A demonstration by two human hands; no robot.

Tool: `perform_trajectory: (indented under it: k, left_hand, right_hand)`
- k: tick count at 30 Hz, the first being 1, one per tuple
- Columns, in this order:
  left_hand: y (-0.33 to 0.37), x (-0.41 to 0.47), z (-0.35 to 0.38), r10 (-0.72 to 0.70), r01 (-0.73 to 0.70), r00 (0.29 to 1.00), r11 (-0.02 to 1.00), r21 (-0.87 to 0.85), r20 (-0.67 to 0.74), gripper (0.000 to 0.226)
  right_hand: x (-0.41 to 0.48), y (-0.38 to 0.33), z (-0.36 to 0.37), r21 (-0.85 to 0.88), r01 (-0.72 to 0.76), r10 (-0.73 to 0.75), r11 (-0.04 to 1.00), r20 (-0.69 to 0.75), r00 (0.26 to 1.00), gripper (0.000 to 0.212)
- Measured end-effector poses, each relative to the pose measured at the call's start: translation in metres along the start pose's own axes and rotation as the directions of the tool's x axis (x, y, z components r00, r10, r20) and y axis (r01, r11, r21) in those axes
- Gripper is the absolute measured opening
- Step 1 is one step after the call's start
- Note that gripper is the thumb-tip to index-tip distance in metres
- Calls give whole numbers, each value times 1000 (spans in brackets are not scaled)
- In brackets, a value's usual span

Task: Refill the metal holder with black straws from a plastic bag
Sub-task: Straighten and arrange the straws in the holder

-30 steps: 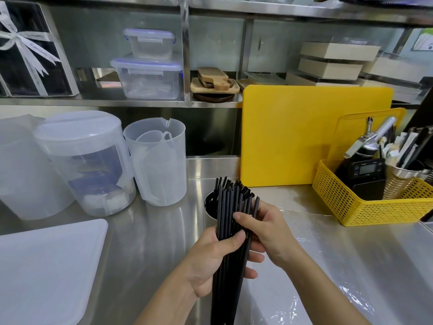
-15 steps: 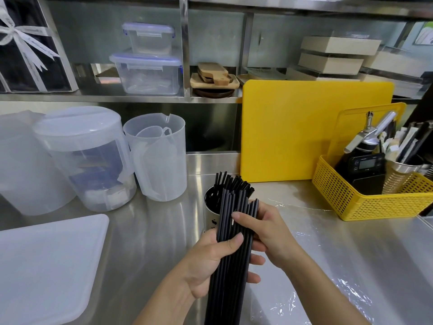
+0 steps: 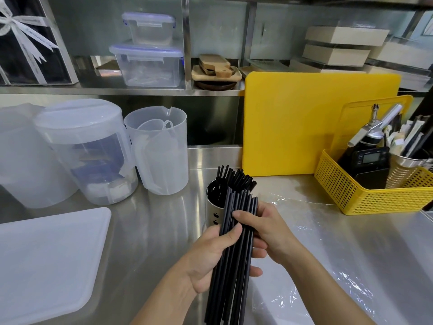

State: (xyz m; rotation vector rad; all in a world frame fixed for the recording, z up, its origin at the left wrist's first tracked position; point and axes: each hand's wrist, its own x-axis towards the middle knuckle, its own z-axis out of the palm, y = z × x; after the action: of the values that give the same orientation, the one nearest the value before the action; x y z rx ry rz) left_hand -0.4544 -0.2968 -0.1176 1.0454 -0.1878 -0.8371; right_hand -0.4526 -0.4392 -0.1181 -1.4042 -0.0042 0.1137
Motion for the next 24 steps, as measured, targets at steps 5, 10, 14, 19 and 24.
perform_trajectory:
  k: [5, 10, 14, 19, 24]
  left_hand:
    - [-2, 1, -3, -27, 27, 1000, 999, -23, 16, 35]
    - [-5, 4, -4, -21, 22, 998, 999, 27, -57, 32]
    - [-8, 5, -7, -31, 29, 999, 998, -58, -40, 22]
    - [-9, 5, -13, -46, 49, 998, 994, -98, 32, 21]
    - [-8, 3, -9, -32, 34, 999, 998, -49, 41, 24]
  right_hand:
    - [-2, 0, 0, 36, -3, 3, 999, 16, 1000, 9]
    - [-3, 3, 4, -33, 28, -30, 999, -60, 998, 8]
    - [-1, 8, 4, -46, 33, -39, 998, -121, 992, 9]
    - [-2, 4, 5, 61, -2, 6, 998, -66, 998, 17]
    - [-5, 2, 8, 107, -47, 55, 993, -75, 996, 11]
